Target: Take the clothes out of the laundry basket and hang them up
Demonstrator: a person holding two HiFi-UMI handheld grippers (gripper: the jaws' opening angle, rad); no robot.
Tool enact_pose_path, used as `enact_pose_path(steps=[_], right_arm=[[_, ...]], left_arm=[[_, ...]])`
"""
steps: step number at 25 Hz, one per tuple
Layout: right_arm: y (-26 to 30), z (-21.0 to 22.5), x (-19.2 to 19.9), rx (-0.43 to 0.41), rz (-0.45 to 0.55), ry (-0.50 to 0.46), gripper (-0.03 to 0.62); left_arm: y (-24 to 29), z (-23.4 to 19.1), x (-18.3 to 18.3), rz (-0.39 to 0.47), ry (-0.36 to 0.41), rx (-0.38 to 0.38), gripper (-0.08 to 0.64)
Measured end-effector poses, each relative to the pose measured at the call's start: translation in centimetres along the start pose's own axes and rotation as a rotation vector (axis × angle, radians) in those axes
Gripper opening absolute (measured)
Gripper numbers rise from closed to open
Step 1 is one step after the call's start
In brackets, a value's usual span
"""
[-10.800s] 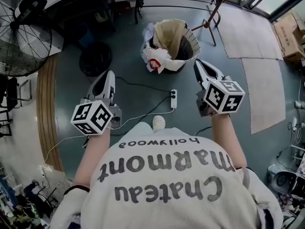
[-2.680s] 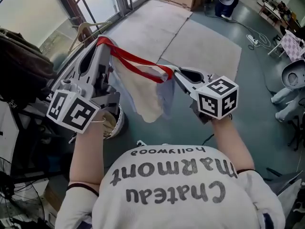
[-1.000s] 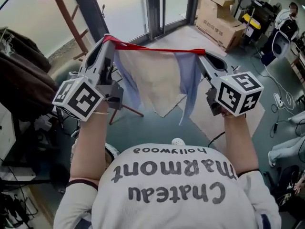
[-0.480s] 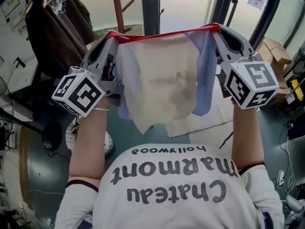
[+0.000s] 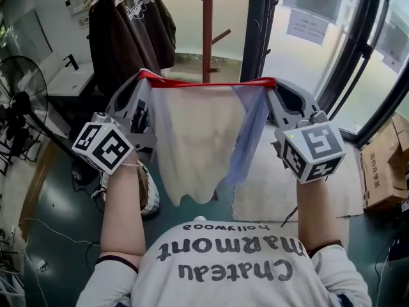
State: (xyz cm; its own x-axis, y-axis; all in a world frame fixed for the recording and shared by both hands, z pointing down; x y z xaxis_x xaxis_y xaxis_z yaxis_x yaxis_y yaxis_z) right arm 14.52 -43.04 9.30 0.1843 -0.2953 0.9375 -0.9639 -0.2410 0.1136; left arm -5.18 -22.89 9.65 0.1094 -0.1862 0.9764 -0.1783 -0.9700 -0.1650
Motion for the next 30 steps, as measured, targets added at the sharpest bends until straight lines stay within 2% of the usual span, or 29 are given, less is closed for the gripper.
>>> enact_pose_path(steps=[5,8,13,15,17,20,22,26,30], right_arm=[[4.2,1.6,1.0,-0.044,0.036,-0.027,0.041],[7.6,3.6,-0.3,-0.035,0.038,-0.032,0.041],[12.8,8.1,-5.2,0.026,0.099,-0.03,0.041],[14.0,9.8,-6.3,0.063,0.134,-0.023,0.041],[15.4,11.3,-6.3,0.089,0.146,-0.013,0.041],[17.8,13.2,-5.0,0.082,0.15,0.025,0.041],[19.7,14.2,-4.0,0.069,0.14,0.043,0.041],[23.7,15.3,-1.0,0.042,0.056,0.056,0.041],[26.8,16.0,2.6,-0.02,-0.028,0.07,0.041]], left_arm=[[1.6,-1.7,-0.7,0.025,0.095,0.072,0.017],[4.5,-3.9,-2.1,0.042,0.112,0.089,0.017],[10.2,-7.9,-5.8,0.088,0.121,0.14,0.017],[12.1,-8.6,-6.4,0.115,0.152,0.166,0.017],[14.0,-9.4,-6.1,0.105,0.187,0.172,0.017],[16.8,-11.1,-4.4,0.055,0.205,0.161,0.017],[18.6,-12.5,-3.0,0.015,0.188,0.142,0.017],[21.0,-14.9,0.0,-0.056,0.149,0.075,0.017],[22.1,-17.0,2.6,-0.113,0.126,-0.006,0.017]])
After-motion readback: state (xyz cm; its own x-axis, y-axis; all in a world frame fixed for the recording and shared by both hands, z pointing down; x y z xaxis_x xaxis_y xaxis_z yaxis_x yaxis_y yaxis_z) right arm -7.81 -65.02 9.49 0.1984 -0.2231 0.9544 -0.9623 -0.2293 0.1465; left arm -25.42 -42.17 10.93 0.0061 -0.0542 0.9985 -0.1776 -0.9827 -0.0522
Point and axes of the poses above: the fingertips, and each gripper's own axes: y forward along the fingers, z to its right, x out of its underside, the point moved 4 cm from there along -y, backward along the fingers, and after that the axes turned 13 degrees about -z, right-handed, at the moved point
